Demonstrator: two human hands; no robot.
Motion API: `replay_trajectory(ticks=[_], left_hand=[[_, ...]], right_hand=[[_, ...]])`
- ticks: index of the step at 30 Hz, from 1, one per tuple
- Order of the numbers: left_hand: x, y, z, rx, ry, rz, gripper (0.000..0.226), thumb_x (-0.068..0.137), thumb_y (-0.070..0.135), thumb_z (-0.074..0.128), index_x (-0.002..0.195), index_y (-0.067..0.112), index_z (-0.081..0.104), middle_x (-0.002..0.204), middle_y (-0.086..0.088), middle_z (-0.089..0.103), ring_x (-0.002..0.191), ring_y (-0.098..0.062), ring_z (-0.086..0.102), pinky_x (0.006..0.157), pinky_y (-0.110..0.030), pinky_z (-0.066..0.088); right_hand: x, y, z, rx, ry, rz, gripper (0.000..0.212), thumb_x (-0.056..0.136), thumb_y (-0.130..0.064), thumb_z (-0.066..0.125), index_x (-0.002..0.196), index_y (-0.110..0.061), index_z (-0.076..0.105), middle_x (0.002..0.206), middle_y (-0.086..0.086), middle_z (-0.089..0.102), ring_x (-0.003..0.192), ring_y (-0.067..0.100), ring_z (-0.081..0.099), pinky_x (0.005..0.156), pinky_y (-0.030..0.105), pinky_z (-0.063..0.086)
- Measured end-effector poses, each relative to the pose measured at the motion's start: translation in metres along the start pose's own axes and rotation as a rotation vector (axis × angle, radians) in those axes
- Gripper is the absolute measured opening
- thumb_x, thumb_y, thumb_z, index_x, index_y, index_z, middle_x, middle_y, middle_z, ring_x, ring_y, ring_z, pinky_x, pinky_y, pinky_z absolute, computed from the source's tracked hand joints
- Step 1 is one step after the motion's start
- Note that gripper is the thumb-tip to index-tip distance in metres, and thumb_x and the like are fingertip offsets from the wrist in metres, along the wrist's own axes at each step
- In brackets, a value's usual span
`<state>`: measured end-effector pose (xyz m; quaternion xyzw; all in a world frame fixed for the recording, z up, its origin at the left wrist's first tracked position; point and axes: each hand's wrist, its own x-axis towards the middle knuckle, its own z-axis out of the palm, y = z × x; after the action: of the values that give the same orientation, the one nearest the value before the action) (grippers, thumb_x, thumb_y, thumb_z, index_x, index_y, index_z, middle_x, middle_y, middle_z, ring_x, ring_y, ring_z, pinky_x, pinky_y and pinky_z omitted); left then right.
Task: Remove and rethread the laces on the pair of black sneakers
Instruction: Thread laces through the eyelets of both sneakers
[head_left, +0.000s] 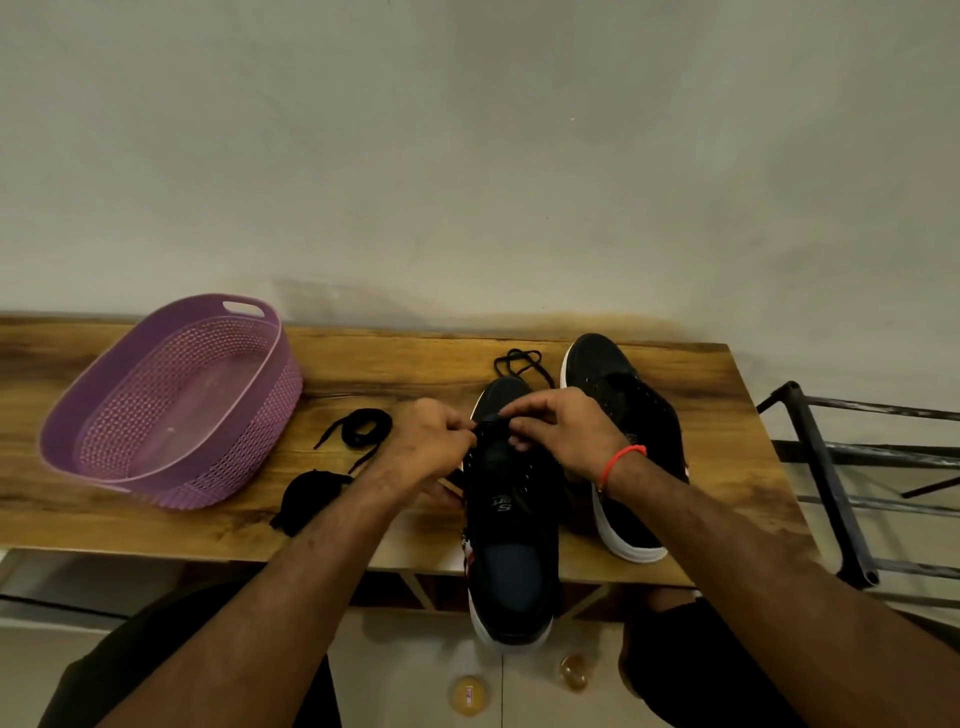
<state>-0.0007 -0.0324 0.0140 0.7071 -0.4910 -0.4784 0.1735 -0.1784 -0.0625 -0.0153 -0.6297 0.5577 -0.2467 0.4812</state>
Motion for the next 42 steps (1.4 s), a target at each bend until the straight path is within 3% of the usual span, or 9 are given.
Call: replay_trajectory(ticks=[3, 10, 17, 26, 30, 34, 38, 40, 42], left_hand=[[-0.006, -0.001, -0.008, -0.191, -0.075, -0.074, 0.02, 0.103, 0.007, 0.053, 0.105, 0.013, 0.072, 0.102, -0.012, 0.072, 0.072, -0.026, 0.076, 0.054, -0.038, 0.062], [-0.003, -0.006, -0.011, -0.269, -0.128, -0.117, 0.022, 0.103, 0.005, 0.051, 0.117, 0.011, 0.067, 0.114, -0.014, 0.069, 0.076, -0.028, 0.077, 0.055, -0.038, 0.061], [-0.002, -0.008, -0.012, -0.282, -0.139, -0.118, 0.023, 0.103, 0.002, 0.049, 0.115, 0.008, 0.068, 0.112, -0.017, 0.07, 0.076, -0.028, 0.076, 0.058, -0.042, 0.063], [-0.004, -0.006, -0.011, -0.271, -0.166, -0.112, 0.022, 0.104, 0.006, 0.05, 0.117, 0.012, 0.067, 0.109, -0.013, 0.072, 0.079, -0.027, 0.076, 0.061, -0.041, 0.064], [-0.003, -0.007, -0.011, -0.26, -0.173, -0.121, 0.018, 0.103, 0.011, 0.054, 0.117, 0.014, 0.066, 0.112, -0.011, 0.071, 0.081, -0.028, 0.077, 0.061, -0.042, 0.064], [0.0, -0.011, -0.006, -0.286, -0.145, -0.083, 0.02, 0.104, 0.027, 0.056, 0.117, 0.015, 0.064, 0.116, -0.004, 0.068, 0.081, -0.027, 0.077, 0.054, -0.037, 0.061], [0.008, -0.015, 0.005, -0.198, -0.003, -0.039, 0.011, 0.099, 0.024, 0.063, 0.106, 0.016, 0.067, 0.112, -0.006, 0.069, 0.066, -0.013, 0.065, 0.05, -0.028, 0.055], [0.01, -0.015, 0.006, -0.151, 0.013, -0.031, 0.011, 0.099, 0.027, 0.063, 0.104, 0.019, 0.068, 0.11, -0.005, 0.069, 0.073, -0.012, 0.061, 0.052, -0.025, 0.052], [0.009, -0.012, -0.001, -0.17, 0.018, -0.028, 0.015, 0.101, 0.029, 0.059, 0.106, 0.018, 0.068, 0.109, -0.003, 0.068, 0.082, -0.014, 0.063, 0.055, -0.027, 0.053]], right_hand=[[0.002, 0.0, 0.006, -0.152, 0.048, -0.062, 0.011, 0.091, -0.014, 0.07, 0.097, -0.021, 0.075, 0.087, -0.003, 0.074, 0.077, 0.011, 0.072, 0.075, 0.021, 0.059], [0.005, -0.002, 0.013, -0.371, 0.044, -0.142, 0.006, 0.091, -0.021, 0.069, 0.095, -0.021, 0.073, 0.086, -0.013, 0.066, 0.081, -0.001, 0.06, 0.072, 0.006, 0.044], [0.003, -0.002, 0.015, -0.436, 0.011, -0.163, 0.003, 0.088, -0.02, 0.069, 0.089, -0.023, 0.07, 0.087, -0.01, 0.067, 0.081, 0.003, 0.06, 0.076, 0.017, 0.05], [0.007, -0.003, 0.015, -0.428, 0.038, -0.142, 0.002, 0.089, -0.021, 0.068, 0.09, -0.022, 0.069, 0.085, -0.008, 0.068, 0.081, 0.005, 0.062, 0.076, 0.02, 0.052], [0.006, -0.005, 0.014, -0.41, 0.0, -0.138, 0.003, 0.091, -0.023, 0.07, 0.091, -0.024, 0.067, 0.085, -0.01, 0.065, 0.082, 0.004, 0.06, 0.072, 0.015, 0.049], [0.007, -0.002, 0.016, -0.414, -0.032, -0.14, 0.004, 0.093, -0.022, 0.067, 0.097, -0.024, 0.067, 0.087, -0.013, 0.062, 0.082, 0.001, 0.057, 0.069, 0.01, 0.041], [0.006, 0.0, 0.017, -0.364, 0.002, -0.139, 0.016, 0.092, -0.017, 0.068, 0.103, -0.026, 0.061, 0.087, -0.011, 0.061, 0.08, 0.002, 0.058, 0.07, 0.015, 0.044], [0.003, -0.002, 0.016, -0.361, -0.036, -0.162, 0.033, 0.092, -0.012, 0.067, 0.12, -0.026, 0.056, 0.092, -0.01, 0.064, 0.083, 0.005, 0.059, 0.074, 0.017, 0.046], [0.001, -0.005, 0.016, -0.455, -0.096, -0.199, 0.04, 0.095, -0.014, 0.062, 0.132, -0.027, 0.055, 0.11, -0.009, 0.064, 0.101, 0.008, 0.059, 0.089, 0.019, 0.046]])
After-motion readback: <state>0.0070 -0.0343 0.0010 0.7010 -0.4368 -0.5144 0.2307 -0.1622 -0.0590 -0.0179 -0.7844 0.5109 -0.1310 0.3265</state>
